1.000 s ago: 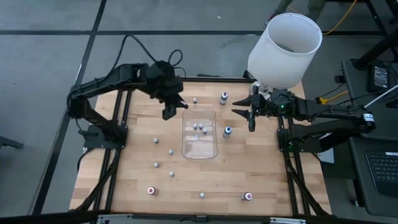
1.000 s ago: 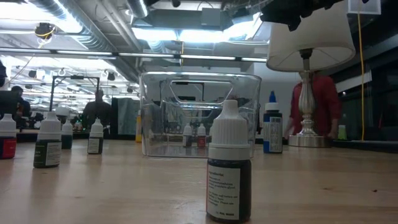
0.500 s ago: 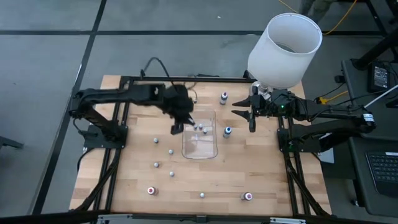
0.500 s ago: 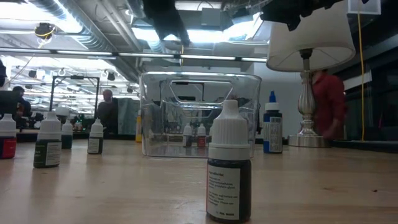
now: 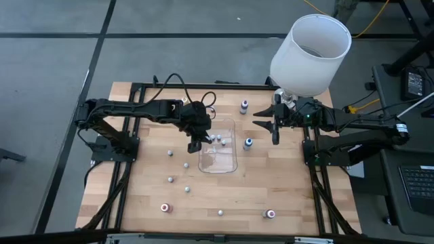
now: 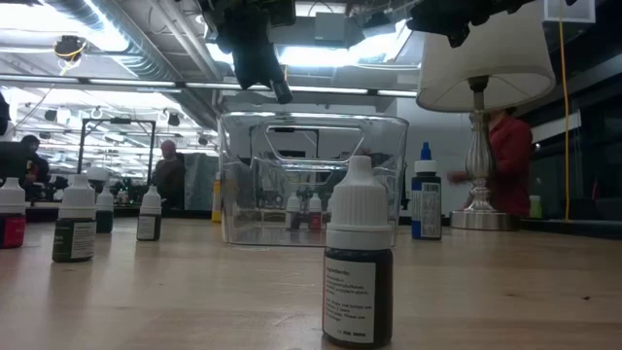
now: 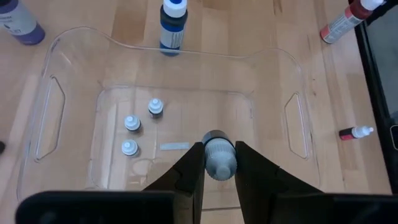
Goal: Pick & Place food coloring
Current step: Put the small blue food coloring into the transparent bin
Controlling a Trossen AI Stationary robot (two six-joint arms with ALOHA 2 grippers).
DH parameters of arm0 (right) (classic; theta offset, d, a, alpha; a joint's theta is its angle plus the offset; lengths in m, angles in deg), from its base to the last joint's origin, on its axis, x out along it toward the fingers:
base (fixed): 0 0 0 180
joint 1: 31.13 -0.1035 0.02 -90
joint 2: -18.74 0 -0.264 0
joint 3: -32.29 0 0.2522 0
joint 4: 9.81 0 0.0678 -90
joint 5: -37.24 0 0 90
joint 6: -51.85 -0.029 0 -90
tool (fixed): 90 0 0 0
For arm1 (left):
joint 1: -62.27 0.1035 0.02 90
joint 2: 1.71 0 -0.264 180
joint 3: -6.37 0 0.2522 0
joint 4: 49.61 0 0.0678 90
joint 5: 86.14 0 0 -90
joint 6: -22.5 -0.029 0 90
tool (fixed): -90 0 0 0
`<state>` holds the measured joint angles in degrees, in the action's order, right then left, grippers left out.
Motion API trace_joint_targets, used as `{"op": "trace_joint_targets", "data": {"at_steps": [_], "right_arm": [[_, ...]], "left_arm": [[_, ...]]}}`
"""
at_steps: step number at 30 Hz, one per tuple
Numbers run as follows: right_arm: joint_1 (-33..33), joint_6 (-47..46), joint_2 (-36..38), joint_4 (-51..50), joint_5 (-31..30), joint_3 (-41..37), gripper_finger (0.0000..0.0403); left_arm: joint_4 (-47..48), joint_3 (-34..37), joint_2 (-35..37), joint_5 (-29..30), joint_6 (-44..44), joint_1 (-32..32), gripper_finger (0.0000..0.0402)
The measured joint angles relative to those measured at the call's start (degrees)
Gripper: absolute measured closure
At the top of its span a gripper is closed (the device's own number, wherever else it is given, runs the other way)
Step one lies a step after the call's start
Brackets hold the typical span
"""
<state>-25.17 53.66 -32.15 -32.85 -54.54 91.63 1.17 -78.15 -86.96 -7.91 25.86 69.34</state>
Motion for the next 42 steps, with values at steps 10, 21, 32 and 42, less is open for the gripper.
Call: {"op": "trace_joint_targets", "data": {"at_steps": [10, 21, 32, 42], "right_arm": [[0.0, -0.1, 0.0, 0.0, 0.0, 0.0, 0.0265], [0.0, -1.5, 0.0, 0.0, 1.4, 0.0, 0.0265], [0.0, -1.2, 0.0, 0.0, 1.5, 0.0, 0.0265], [0.0, -1.4, 0.0, -0.1, 3.1, 0.0, 0.0265]], "left_arm": [[-1.5, 0.0, -6.0, 1.7, -0.6, -1.0, 0.0336], [-3.8, 0.0, -13.4, 3.2, -2.5, -1.5, 0.0336], [2.1, -8.2, -20.6, 5.8, -7.3, -1.5, 0.0336], [1.4, -7.7, -22.7, 9.7, -9.2, -0.9, 0.0336]]}}
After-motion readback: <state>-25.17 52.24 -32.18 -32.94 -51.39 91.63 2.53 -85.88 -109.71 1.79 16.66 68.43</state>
